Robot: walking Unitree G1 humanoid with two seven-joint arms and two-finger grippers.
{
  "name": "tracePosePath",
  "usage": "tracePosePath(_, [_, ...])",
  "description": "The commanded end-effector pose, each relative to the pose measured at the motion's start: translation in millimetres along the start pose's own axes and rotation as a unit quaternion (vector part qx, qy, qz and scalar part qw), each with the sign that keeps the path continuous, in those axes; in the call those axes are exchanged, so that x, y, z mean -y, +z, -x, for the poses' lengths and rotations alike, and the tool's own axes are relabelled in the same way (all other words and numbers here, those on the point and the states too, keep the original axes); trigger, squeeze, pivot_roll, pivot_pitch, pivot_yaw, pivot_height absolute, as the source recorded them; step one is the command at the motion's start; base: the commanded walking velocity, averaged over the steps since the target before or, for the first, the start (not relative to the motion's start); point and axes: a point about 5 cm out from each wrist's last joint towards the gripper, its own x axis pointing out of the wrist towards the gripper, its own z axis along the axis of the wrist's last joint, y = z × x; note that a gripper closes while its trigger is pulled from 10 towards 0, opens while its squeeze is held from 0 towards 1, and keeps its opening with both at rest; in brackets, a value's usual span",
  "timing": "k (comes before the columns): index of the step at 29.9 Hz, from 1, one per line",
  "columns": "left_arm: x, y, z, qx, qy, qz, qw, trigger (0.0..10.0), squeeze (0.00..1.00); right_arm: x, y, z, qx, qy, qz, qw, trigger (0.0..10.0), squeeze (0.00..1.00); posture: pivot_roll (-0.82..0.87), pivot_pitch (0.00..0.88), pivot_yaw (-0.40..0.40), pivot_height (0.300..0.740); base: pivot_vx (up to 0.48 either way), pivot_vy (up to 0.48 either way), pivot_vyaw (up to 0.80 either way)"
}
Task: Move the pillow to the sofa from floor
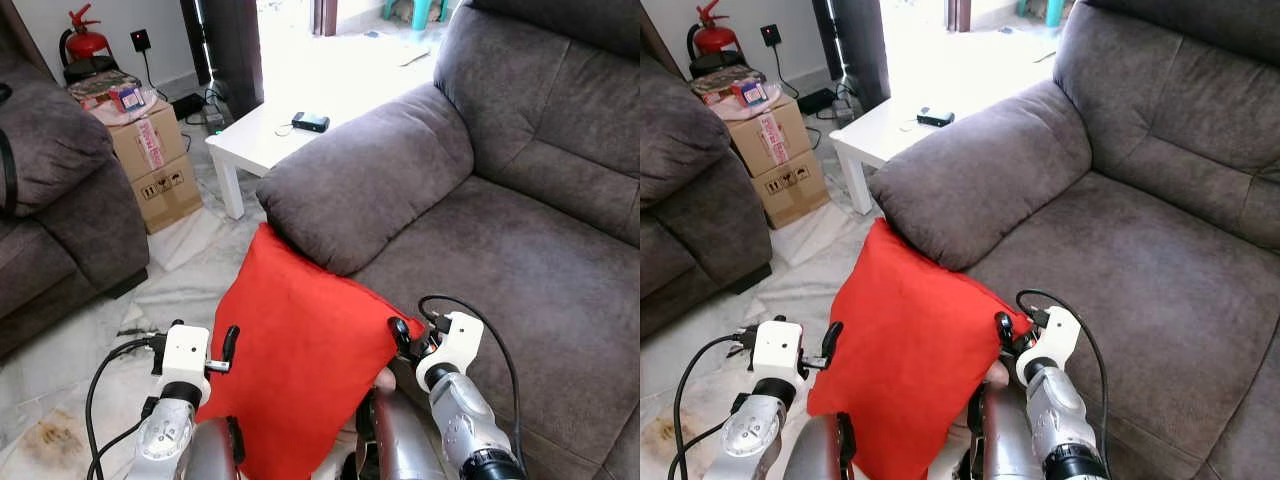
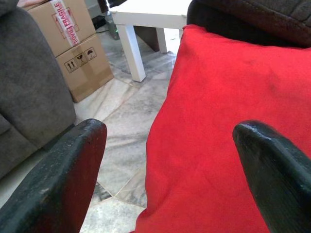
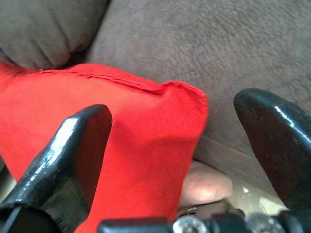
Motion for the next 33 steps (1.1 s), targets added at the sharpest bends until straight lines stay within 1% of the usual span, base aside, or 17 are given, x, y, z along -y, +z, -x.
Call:
tracePosePath(1, [-0.8,-1.9,2.5,-0.004,0.003,0.006,1.000,10.0,0.00,2.2,0.1,-1.2,-0.006,-0.009,-0.005,1.000,10.0,1.00,0.05,0.122,-0.036,0.550,0.000,0.000,0.00])
tracePosePath(5, [-1.1,-2.1,3.9,-0.005,0.003,0.007,1.000,10.0,0.00,1.5,1.6,-3.0,-0.008,-0.014,-0.018,1.000,10.0,1.00,0.06,0.128,-0.038,0.550,0.000,0.000,0.00])
tracePosePath(6, [-1.1,-2.2,4.6,-0.005,0.003,0.007,1.000,10.0,0.00,1.8,1.1,-3.5,-0.011,-0.018,-0.026,0.999,10.0,1.00,0.06,0.131,-0.039,0.550,0.000,0.000,0.00])
tracePosePath(7, [-1.1,-2.2,5.5,-0.005,0.003,0.008,1.000,10.0,0.00,1.8,0.0,-4.6,-0.018,-0.024,-0.045,0.999,10.0,1.00,0.06,0.133,-0.040,0.550,0.000,0.000,0.00])
tracePosePath(10, [-0.6,-2.3,7.1,-0.006,0.001,0.010,1.000,10.0,0.00,-0.8,-1.6,-5.9,-0.025,-0.018,-0.074,0.997,10.0,1.00,0.07,0.139,-0.042,0.550,0.000,0.000,0.00])
tracePosePath(11, [-0.6,-2.3,7.1,-0.006,0.001,0.010,1.000,10.0,0.00,-0.8,-1.6,-5.9,-0.025,-0.018,-0.074,0.997,10.0,1.00,0.07,0.139,-0.042,0.550,0.000,0.000,0.00])
tracePosePath(12, [0.4,-2.4,8.4,-0.007,-0.004,0.012,1.000,10.0,0.00,-6.7,-1.9,-7.4,-0.028,0.002,-0.112,0.993,10.0,0.00,0.07,0.145,-0.044,0.550,0.000,0.000,0.00])
tracePosePath(13, [0.7,-2.4,8.6,-0.007,-0.004,0.013,1.000,10.0,0.00,-7.8,-2.1,-7.7,-0.029,0.006,-0.121,0.992,10.0,0.00,0.07,0.145,-0.044,0.550,0.000,0.000,0.00])
tracePosePath(16, [2.1,-2.3,11.0,-0.007,-0.006,0.014,1.000,10.0,0.00,-7.9,-3.9,-8.0,-0.036,0.003,-0.120,0.992,10.0,0.00,0.08,0.152,-0.048,0.550,0.000,0.000,0.00])
tracePosePath(21, [2.7,-2.1,15.1,-0.008,-0.007,0.016,1.000,10.0,0.00,-8.8,-5.5,-8.7,-0.042,0.005,-0.136,0.990,10.0,0.00,0.09,0.165,-0.052,0.550,0.000,0.000,0.00])
tracePosePath(26, [2.2,-2.1,20.8,-0.010,-0.006,0.019,1.000,10.0,0.00,-15.6,-6.1,-10.2,-0.049,0.033,-0.148,0.987,10.0,0.00,0.10,0.185,-0.061,0.550,0.000,0.000,0.00])
tracePosePath(27, [2.2,-2.1,20.8,-0.010,-0.006,0.019,1.000,10.0,0.00,-15.6,-6.1,-10.2,-0.049,0.033,-0.148,0.987,10.0,0.00,0.10,0.185,-0.061,0.550,0.000,0.000,0.00])
tracePosePath(29, [2.7,-1.2,24.0,-0.011,-0.005,0.020,1.000,10.0,0.00,-21.1,-7.5,-11.1,-0.056,0.050,-0.151,0.986,10.0,0.00,0.11,0.195,-0.066,0.550,0.000,0.000,0.00])
tracePosePath(31, [2.9,-1.0,24.7,-0.011,-0.005,0.021,1.000,10.0,0.00,-22.1,-7.8,-11.2,-0.056,0.053,-0.150,0.986,10.0,0.00,0.11,0.198,-0.069,0.550,0.000,0.000,0.00])
tracePosePath(33, [3.7,-0.6,27.7,-0.012,-0.004,0.023,1.000,10.0,0.00,-28.4,-7.5,-12.3,-0.057,0.072,-0.152,0.984,10.0,0.00,0.13,0.210,-0.078,0.550,0.000,0.000,0.00])
